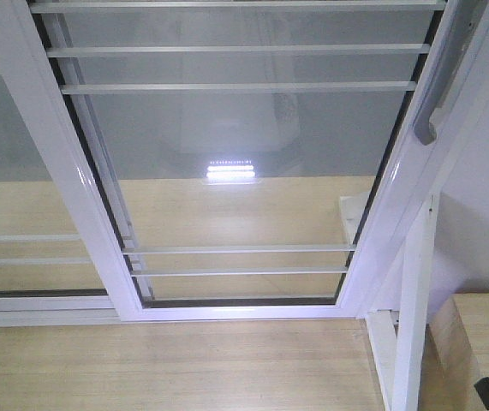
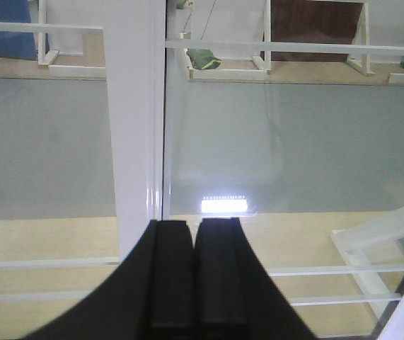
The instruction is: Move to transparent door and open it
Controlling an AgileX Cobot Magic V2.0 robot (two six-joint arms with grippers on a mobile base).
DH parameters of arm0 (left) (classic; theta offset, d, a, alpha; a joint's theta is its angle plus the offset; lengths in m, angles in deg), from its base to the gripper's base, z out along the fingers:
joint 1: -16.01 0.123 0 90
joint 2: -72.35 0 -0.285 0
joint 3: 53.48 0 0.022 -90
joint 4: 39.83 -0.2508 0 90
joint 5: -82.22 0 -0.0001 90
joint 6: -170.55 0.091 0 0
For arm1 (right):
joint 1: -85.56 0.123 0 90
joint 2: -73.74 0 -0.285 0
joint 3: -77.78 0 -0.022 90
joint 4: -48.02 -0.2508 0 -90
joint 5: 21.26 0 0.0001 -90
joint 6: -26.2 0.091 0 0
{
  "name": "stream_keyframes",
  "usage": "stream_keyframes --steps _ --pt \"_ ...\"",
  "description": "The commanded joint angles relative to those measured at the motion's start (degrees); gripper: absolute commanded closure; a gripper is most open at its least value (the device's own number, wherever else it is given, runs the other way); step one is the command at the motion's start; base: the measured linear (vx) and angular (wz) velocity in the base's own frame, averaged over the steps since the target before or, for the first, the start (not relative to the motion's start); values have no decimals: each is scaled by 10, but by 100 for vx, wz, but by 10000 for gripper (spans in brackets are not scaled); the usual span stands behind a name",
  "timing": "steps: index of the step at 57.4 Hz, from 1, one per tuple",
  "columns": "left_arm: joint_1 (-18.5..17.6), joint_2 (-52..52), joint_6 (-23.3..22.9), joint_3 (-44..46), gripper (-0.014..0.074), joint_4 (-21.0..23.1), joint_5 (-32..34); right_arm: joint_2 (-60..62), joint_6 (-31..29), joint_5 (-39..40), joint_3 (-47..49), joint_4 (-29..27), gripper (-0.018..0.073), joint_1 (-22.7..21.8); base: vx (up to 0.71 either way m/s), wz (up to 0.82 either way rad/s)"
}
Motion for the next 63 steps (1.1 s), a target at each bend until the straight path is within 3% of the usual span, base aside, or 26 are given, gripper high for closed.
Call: stream_keyframes --steps 1,63 --pt "-3 6 -3 -18 596 1 49 7 1 46 -8 3 557 -4 5 6" --pt "-1 1 -2 -17 596 1 33 -16 0 63 -7 4 557 -2 0 0"
